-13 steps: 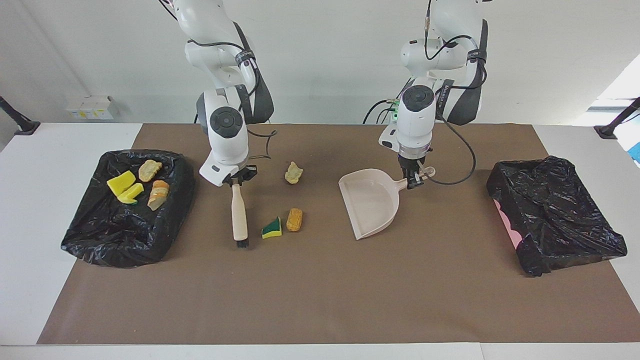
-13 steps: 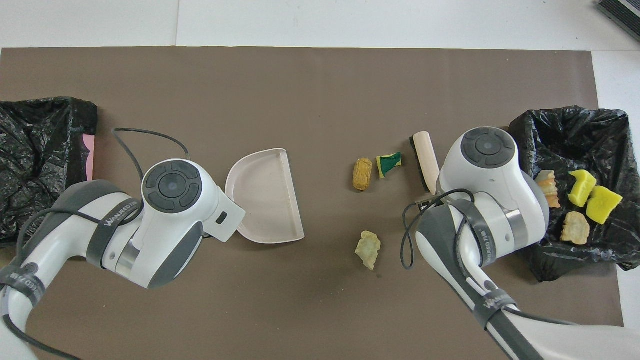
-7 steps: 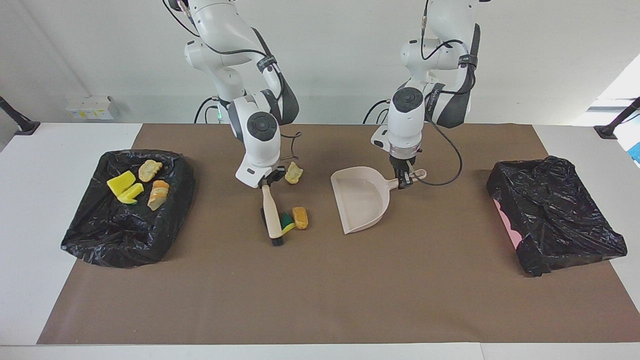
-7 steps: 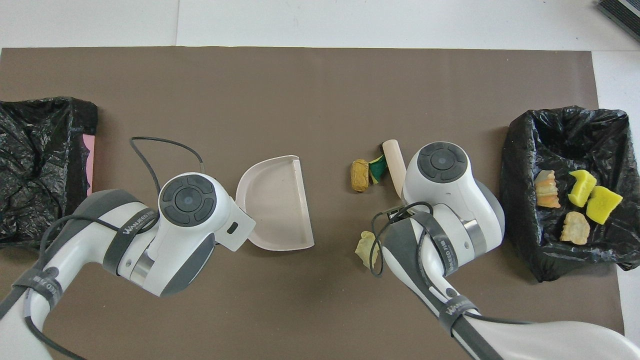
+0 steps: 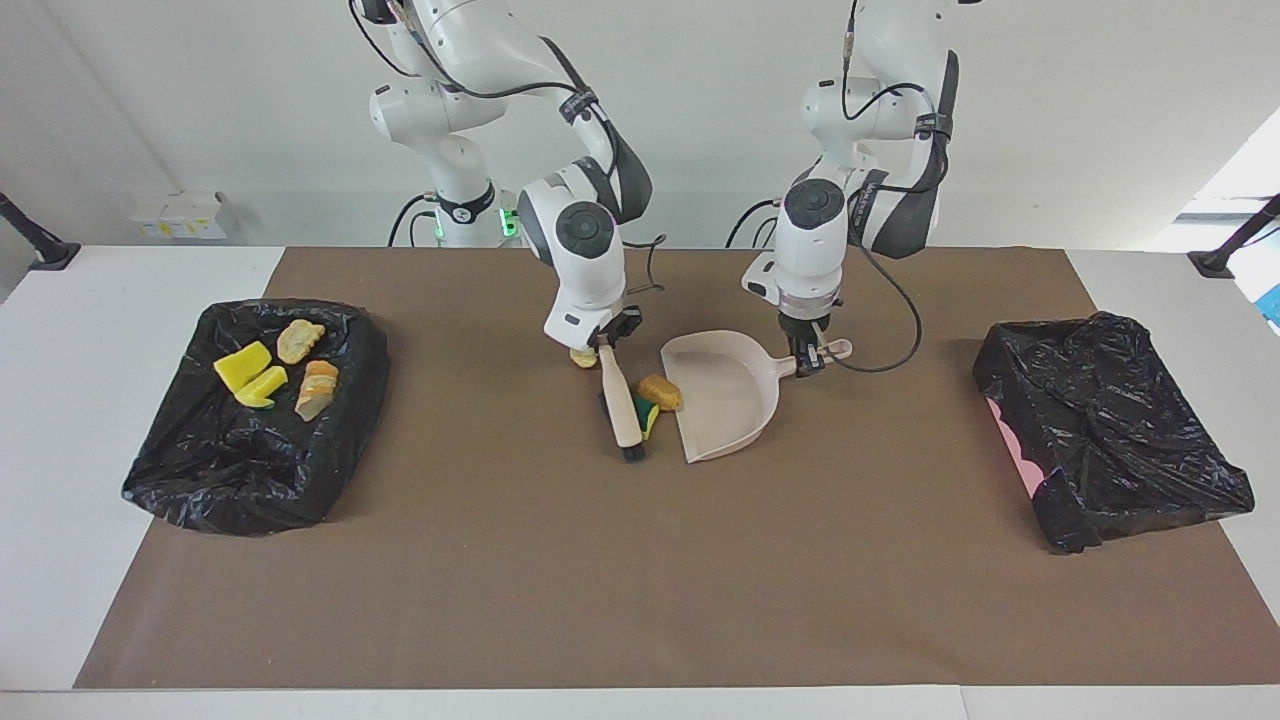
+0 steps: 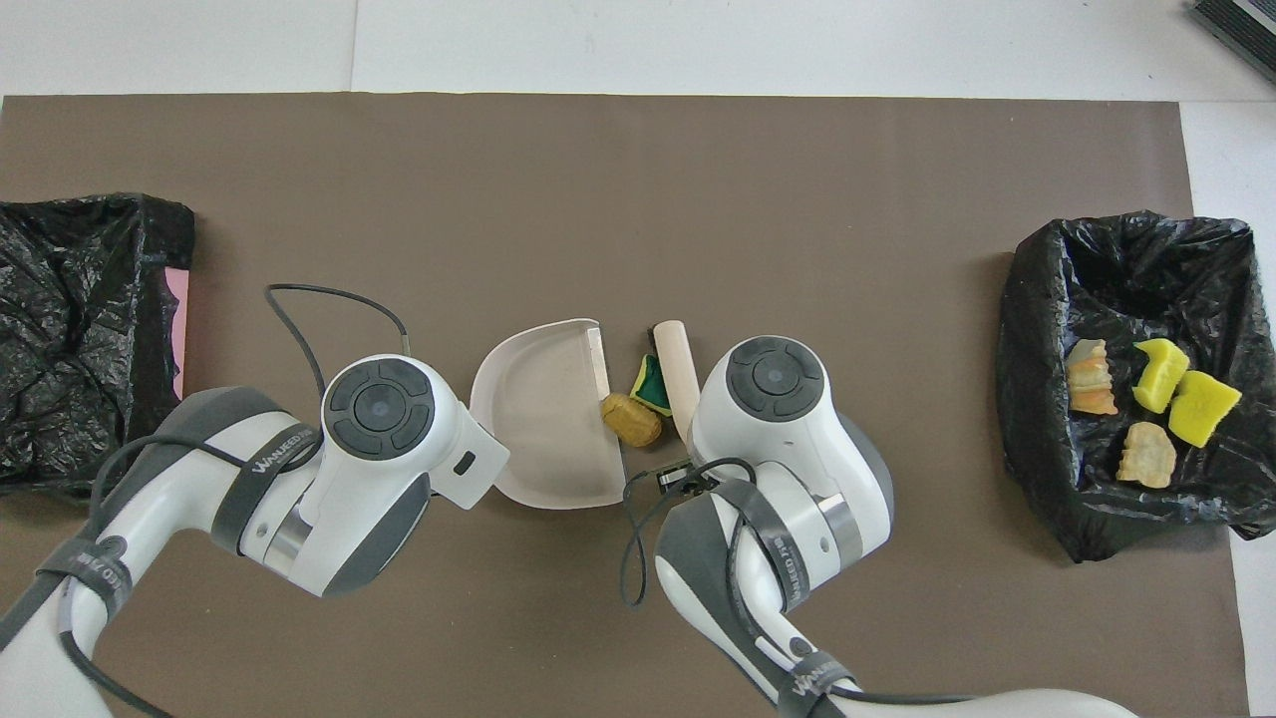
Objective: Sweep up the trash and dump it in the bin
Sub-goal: 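Push the debris into the dustpan held by the left gripper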
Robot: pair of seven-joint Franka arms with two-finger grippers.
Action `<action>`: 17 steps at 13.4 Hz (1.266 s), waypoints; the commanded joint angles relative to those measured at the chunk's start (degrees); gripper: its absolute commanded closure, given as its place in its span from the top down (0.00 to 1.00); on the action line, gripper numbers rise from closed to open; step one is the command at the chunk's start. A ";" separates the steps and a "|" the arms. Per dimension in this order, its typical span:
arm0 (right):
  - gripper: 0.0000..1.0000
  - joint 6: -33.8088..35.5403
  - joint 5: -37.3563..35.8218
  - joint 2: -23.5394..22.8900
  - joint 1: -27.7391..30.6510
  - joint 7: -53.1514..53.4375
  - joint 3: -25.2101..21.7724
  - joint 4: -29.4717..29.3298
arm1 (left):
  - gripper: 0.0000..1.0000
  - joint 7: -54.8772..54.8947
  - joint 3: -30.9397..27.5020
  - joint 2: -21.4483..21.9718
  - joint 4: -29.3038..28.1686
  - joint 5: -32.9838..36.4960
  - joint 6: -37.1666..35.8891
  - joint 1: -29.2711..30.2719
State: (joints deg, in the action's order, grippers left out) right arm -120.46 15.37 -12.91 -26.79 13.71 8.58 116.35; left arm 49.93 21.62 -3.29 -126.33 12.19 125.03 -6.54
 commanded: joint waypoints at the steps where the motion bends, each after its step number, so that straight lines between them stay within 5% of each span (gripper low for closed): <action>1: 0.00 -1.27 7.89 -1.15 -0.63 -0.26 0.12 -2.08 | 0.00 0.52 -0.44 2.93 -4.01 -0.85 -0.05 -0.67; 4: 0.00 1.18 8.71 -1.07 0.15 1.05 0.04 -4.02 | 0.01 0.52 -0.44 3.37 -4.45 -0.85 -0.22 -0.67; 7: 0.00 7.94 7.57 2.79 3.05 2.46 -0.67 -4.38 | 0.26 0.52 -0.44 3.73 -4.98 -0.85 -0.75 -0.67; 10: 0.00 14.71 3.37 7.09 6.48 5.26 -0.67 -3.59 | 0.30 0.43 -0.44 3.82 -4.98 -0.85 -0.75 -0.67; 17: 0.00 20.27 -6.23 20.53 5.44 19.42 -0.32 11.85 | 0.34 -0.27 -0.52 4.17 -5.68 -0.85 -0.75 -0.31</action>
State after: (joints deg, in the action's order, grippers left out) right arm -98.91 10.67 1.23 -21.14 29.63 7.81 119.98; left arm 49.79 21.45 -1.32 -129.94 12.08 124.71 -6.53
